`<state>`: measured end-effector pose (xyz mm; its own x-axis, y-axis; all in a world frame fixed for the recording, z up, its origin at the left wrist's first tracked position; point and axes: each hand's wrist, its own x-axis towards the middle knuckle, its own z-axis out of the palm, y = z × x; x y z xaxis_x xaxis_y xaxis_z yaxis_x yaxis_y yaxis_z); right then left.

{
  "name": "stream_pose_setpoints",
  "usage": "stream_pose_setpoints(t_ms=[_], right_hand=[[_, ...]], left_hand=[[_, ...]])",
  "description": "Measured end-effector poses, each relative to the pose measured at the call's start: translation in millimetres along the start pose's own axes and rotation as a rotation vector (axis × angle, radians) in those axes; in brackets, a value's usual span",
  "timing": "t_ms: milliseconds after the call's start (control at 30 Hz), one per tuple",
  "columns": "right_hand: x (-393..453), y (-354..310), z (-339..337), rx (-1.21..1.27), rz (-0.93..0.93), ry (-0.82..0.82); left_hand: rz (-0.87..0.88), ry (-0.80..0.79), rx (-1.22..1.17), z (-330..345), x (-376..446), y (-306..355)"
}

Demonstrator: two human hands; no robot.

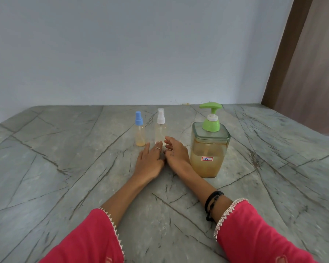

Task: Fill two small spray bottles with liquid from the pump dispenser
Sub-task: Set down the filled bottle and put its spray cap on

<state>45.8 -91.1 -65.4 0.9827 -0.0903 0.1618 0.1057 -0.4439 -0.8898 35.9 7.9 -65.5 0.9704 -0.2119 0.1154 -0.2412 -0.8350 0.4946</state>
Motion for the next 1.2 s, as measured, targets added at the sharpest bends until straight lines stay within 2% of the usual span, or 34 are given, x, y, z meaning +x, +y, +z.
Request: stream_pose_setpoints(t_ms=[333, 500, 733, 867, 1067, 1133, 1200], right_hand=[[-13.3, -11.3, -6.9, -0.058, 0.01, -0.088], [-24.6, -22.1, -13.7, -0.101, -0.009, -0.102], [-61.5, -33.5, -33.9, -0.227, -0.213, -0.06], [-87.8, -28.9, -57.6, -0.269, -0.32, 0.052], [-116.8, -15.5, -103.5, -0.31, -0.366, 0.491], [-114.3, -6.2, -114.5, -0.269, -0.318, 0.528], [-108.2, -2.0, -123.4, -0.192, -0.265, 0.482]], left_hand=[[0.037, 0.011, -0.019, -0.4, -3.2, 2.4], [0.099, 0.144, -0.28, -6.9, -12.0, 10.2], [0.293, 0.303, -0.31, -20.7, -25.4, 23.0], [0.376, 0.339, -0.414, -23.4, -35.1, 39.3], [0.404, 0.281, -0.484, -14.7, -44.4, 56.5], [0.354, 0.255, -0.515, -14.2, -45.3, 60.4], [0.309, 0.232, -0.543, -15.6, -45.8, 62.9]])
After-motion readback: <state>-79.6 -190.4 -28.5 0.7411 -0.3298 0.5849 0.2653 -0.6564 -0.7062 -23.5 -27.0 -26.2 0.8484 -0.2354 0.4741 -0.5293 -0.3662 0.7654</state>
